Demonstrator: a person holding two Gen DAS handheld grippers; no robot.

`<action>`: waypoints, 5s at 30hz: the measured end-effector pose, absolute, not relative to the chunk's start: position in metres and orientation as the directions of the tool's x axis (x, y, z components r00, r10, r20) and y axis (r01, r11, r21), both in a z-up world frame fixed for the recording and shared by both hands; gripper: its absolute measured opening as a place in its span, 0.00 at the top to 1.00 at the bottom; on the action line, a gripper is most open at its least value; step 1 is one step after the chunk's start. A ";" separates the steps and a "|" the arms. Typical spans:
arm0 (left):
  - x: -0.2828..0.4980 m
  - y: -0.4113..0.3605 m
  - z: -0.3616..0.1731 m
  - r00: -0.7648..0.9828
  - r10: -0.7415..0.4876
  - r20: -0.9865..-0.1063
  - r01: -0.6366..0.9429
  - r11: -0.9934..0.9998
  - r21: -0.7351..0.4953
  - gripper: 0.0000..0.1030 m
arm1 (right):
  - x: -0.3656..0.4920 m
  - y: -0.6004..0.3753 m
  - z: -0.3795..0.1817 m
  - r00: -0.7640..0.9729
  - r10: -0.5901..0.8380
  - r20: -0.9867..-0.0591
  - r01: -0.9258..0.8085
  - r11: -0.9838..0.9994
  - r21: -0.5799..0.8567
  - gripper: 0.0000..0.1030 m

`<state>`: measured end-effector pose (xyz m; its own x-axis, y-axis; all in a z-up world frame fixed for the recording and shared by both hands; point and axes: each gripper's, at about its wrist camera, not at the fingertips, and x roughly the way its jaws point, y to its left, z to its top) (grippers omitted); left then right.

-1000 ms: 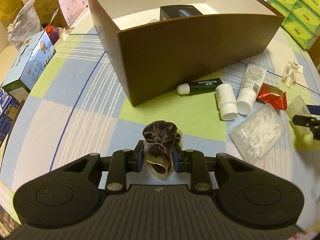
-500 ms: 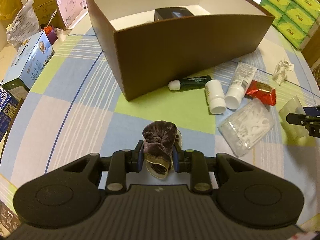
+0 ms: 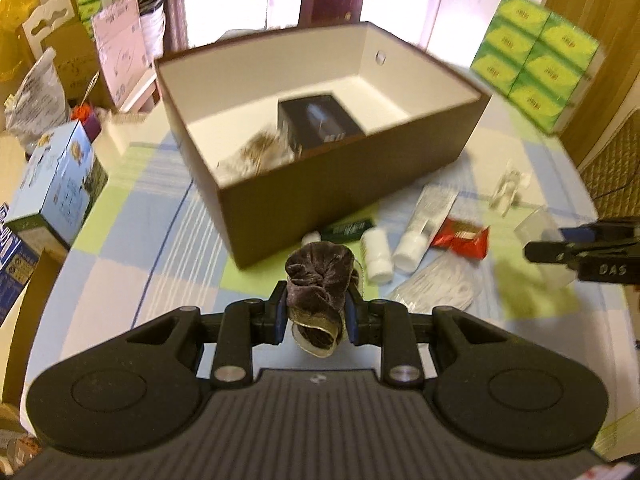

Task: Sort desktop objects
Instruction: 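Carry the cup and scrunchie over the cardboard box with both tools, then open the left tool to drop the scrunchie while the right tool releases the cup in the box, then withdraw both open tools up and away from the cardboard box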

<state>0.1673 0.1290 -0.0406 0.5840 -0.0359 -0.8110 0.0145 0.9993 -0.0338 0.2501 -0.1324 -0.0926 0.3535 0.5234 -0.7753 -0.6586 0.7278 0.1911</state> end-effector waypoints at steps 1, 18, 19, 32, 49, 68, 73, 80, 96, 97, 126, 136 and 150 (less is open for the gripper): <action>0.168 0.129 -0.036 0.590 -0.040 -0.806 0.018 0.999 -0.037 0.78 | 0.251 -0.130 -0.089 0.354 0.529 -0.771 -0.667 0.720 0.189 0.62; 0.225 0.143 0.016 0.698 -0.024 -0.716 0.031 1.000 -0.003 0.77 | 0.307 -0.078 -0.029 0.409 0.625 -0.665 -0.744 0.651 0.154 0.62; 0.231 0.144 0.017 0.700 -0.026 -0.713 0.034 0.999 -0.003 0.77 | 0.313 -0.074 -0.027 0.410 0.629 -0.660 -0.745 0.648 0.155 0.62; 0.300 0.159 -0.008 0.601 0.000 -0.799 0.016 1.000 0.012 0.77 | 0.368 -0.020 -0.041 0.407 0.589 -0.698 -0.750 0.652 0.113 0.62; 0.346 0.161 -0.069 0.417 0.004 -0.909 -0.019 1.000 -0.005 0.72 | 0.410 0.004 -0.088 0.351 0.497 -0.794 -0.751 0.656 0.079 0.62; 0.362 0.156 -0.072 0.420 0.037 -0.907 -0.006 0.999 0.038 0.43 | 0.427 0.011 -0.119 0.328 0.416 -0.848 -0.765 0.643 0.019 0.62; 0.364 0.156 -0.074 0.416 0.040 -0.908 -0.006 0.999 0.041 0.43 | 0.428 0.014 -0.126 0.317 0.397 -0.861 -0.774 0.633 0.008 0.62; 0.368 0.156 -0.077 0.410 0.044 -0.911 -0.017 0.999 0.040 0.42 | 0.425 0.020 -0.130 0.328 0.400 -0.856 -0.809 0.587 -0.035 0.41; 0.361 0.147 -0.065 0.438 0.057 -0.897 -0.024 0.998 0.052 0.18 | 0.403 0.004 -0.102 0.362 0.452 -0.815 -0.800 0.599 -0.023 0.02; 0.361 0.146 -0.063 0.441 0.060 -0.895 -0.026 0.998 0.054 0.18 | 0.401 0.002 -0.099 0.373 0.454 -0.810 -0.799 0.600 -0.032 0.02; 0.272 0.105 0.018 0.602 0.148 -0.785 -0.118 0.988 0.096 0.15 | 0.319 -0.061 -0.024 0.488 0.567 -0.664 -0.736 0.676 0.037 0.02; 0.226 0.084 0.037 0.636 0.183 -0.750 -0.171 0.981 0.094 0.14 | 0.282 -0.090 -0.014 0.474 0.599 -0.645 -0.760 0.648 0.044 0.02; 0.161 0.049 0.049 0.664 0.223 -0.713 -0.240 0.967 0.079 0.13 | 0.235 -0.135 -0.010 0.439 0.640 -0.631 -0.784 0.615 0.078 0.02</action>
